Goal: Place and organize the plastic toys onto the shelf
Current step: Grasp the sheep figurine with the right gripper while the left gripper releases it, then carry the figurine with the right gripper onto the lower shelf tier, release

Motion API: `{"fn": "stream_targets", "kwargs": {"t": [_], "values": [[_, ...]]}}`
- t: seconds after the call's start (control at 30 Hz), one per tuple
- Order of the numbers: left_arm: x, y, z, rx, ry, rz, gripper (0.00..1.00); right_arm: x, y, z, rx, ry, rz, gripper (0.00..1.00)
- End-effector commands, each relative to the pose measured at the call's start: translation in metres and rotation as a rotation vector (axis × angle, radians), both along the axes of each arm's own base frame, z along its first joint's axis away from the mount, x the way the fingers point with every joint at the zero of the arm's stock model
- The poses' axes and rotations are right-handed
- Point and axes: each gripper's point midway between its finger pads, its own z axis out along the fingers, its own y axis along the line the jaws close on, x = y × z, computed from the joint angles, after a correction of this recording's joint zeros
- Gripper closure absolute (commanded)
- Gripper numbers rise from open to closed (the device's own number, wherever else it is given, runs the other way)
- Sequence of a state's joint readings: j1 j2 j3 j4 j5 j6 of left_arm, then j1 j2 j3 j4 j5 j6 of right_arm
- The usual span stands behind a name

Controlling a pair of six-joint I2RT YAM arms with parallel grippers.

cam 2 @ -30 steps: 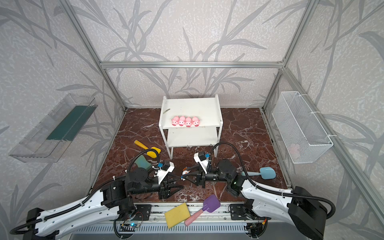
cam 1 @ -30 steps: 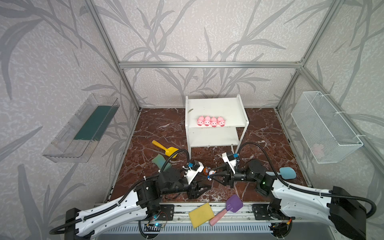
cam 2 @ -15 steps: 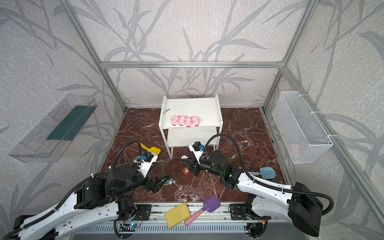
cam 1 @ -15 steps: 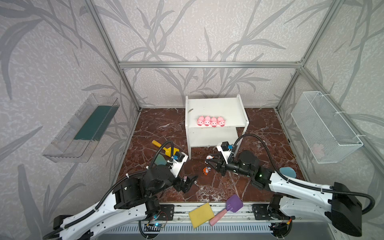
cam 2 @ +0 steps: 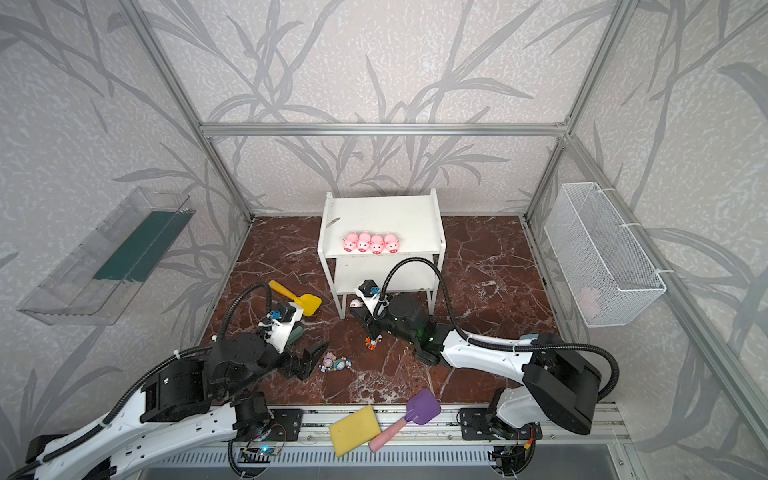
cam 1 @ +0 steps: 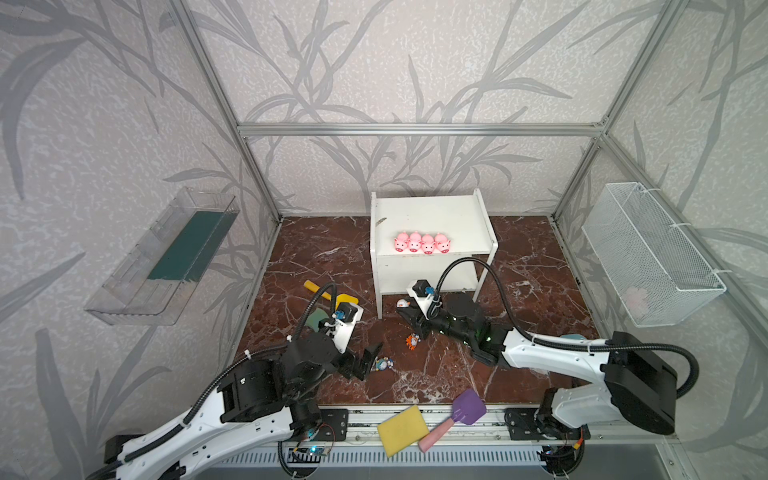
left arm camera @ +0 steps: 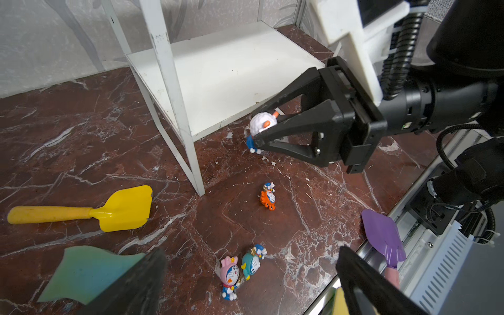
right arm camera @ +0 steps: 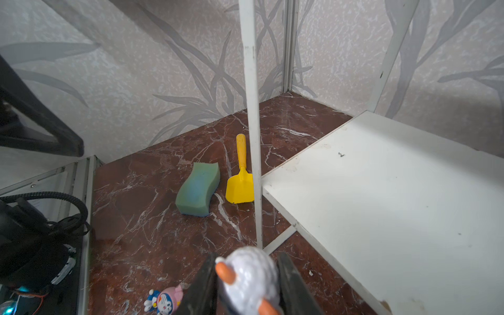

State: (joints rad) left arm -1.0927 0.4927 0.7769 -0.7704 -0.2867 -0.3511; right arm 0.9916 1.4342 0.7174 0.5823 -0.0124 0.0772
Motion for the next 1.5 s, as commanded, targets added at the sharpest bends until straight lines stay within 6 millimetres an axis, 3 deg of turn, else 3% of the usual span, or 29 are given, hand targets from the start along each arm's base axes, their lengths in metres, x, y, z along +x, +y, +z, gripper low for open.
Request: {"fn": "stream_targets", "kwargs": {"t": [0.0, 0.1, 0.4, 0.83, 1.47], "values": [[0.001, 0.002, -0.008, 0.046, 0.007, 0.005, 0.01, 0.014, 0.009, 0.028, 0.075, -0.086, -0.049, 0.66], [0.001, 0.001, -0.009, 0.049, 0.012, 0.001, 0.01, 0.021, 0.012, 0.037, 0.122, -0.136, -0.073, 0.66], [0.000, 0.000, -0.009, 0.047, 0.015, -0.007, 0.01, 0.036, 0.020, 0.040, 0.110, -0.162, -0.122, 0.66], [-0.001, -0.001, -0.009, 0.045, 0.015, -0.012, 0.01, 0.057, 0.024, 0.030, 0.077, -0.156, -0.192, 0.64], [-0.001, -0.002, -0.008, 0.040, 0.015, -0.016, 0.01, 0.071, 0.022, 0.021, 0.058, -0.154, -0.256, 0.61]]}}
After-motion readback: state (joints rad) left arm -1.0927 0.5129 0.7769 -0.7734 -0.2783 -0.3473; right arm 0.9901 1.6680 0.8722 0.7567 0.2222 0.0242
